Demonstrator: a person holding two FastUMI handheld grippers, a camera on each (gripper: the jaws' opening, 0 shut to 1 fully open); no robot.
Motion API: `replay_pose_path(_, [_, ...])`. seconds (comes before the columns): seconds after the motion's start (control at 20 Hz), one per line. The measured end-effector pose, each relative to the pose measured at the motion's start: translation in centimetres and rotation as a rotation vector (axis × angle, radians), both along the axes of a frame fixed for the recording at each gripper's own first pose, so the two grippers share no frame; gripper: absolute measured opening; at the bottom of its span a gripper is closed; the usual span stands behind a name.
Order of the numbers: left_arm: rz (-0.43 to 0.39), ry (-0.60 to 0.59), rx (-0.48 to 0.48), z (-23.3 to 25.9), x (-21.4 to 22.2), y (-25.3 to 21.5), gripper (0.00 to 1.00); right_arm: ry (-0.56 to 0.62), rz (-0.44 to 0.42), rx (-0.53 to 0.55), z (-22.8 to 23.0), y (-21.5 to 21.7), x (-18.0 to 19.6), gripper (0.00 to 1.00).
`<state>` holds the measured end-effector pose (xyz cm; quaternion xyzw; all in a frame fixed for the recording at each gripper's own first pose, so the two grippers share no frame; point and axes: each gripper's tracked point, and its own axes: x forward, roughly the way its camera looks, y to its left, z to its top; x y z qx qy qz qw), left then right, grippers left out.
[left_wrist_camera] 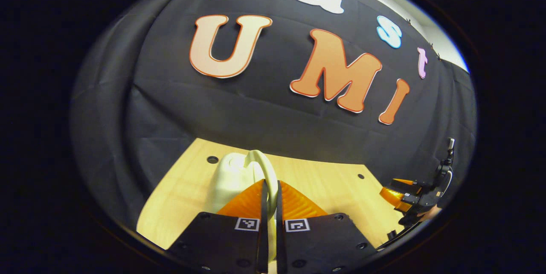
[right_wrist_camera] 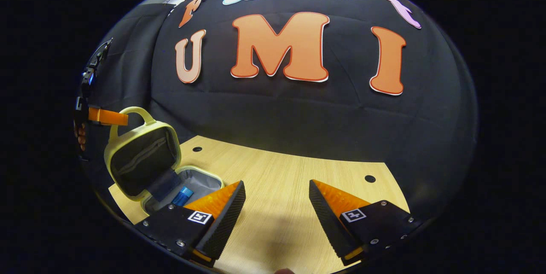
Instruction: First open the suitcase, pack the skin care products into it, and then close the suitcase.
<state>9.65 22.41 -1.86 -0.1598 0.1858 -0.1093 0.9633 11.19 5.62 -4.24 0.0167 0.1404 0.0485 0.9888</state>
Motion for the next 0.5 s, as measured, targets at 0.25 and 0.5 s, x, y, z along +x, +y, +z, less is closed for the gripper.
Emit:
replay_pose_path(0.25, [-0.087, 0.020, -0.075, -1.7, -0.3, -6.7, 0.08, 0.008, -0.001, 0.014, -0.8, -1.6, -1.0, 0.95])
replay_pose_path(0.5, [-0.165, 0.074, -0.129, -5.4, -0.8, -13.1, 0.07, 0.027, -0.001, 0.025, -2.0, -2.8, -2.2, 0.95])
